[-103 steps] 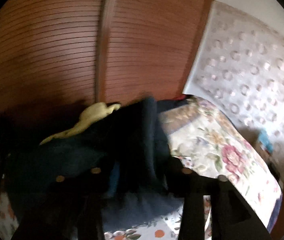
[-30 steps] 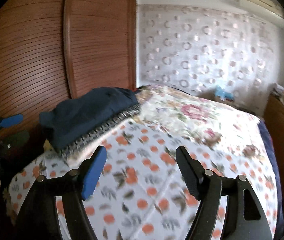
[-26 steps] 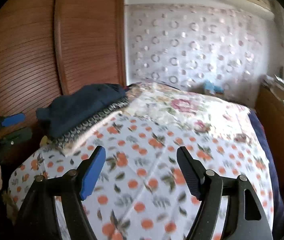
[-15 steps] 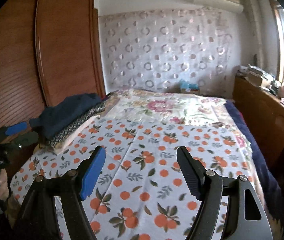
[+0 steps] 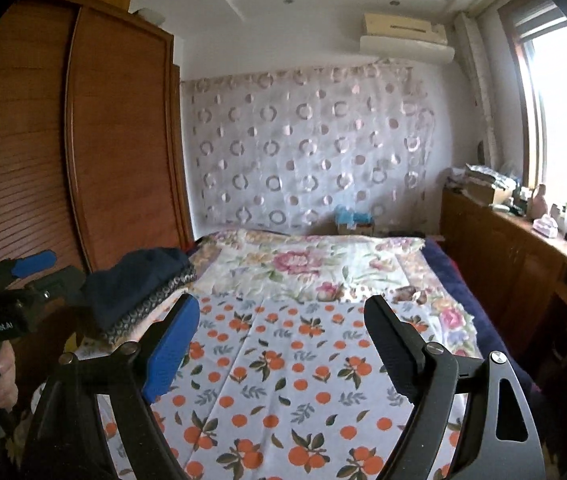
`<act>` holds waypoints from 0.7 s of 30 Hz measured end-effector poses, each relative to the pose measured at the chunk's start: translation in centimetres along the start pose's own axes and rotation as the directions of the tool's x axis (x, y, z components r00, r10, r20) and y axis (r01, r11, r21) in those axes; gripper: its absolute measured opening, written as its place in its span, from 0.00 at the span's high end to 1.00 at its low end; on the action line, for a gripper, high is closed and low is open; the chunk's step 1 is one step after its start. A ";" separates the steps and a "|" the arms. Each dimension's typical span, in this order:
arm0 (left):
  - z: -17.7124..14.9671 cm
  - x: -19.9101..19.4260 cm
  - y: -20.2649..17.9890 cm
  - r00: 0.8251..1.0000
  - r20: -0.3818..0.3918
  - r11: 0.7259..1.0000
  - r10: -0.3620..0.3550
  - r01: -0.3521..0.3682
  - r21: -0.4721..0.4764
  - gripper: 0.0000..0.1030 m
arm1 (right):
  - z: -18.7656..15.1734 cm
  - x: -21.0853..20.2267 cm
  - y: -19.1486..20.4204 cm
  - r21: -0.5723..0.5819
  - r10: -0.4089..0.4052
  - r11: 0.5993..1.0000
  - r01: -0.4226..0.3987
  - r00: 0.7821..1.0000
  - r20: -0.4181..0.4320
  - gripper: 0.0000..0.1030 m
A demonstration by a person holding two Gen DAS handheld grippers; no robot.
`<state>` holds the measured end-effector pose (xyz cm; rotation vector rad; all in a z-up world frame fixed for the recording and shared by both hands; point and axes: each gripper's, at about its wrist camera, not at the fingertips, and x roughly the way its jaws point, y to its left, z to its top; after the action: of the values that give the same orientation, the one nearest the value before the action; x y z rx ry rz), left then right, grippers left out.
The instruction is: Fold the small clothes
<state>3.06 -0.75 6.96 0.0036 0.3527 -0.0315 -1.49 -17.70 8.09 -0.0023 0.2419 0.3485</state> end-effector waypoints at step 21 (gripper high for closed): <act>-0.6 -0.3 -0.1 1.000 0.005 1.000 0.021 -0.021 -0.006 0.16 | -1.0 2.1 -1.5 0.012 -0.015 1.000 0.015 1.000 0.003 0.17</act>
<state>2.62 -0.81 6.50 0.0018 0.3478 -0.0093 0.70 -18.42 6.61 0.0087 0.2409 0.3323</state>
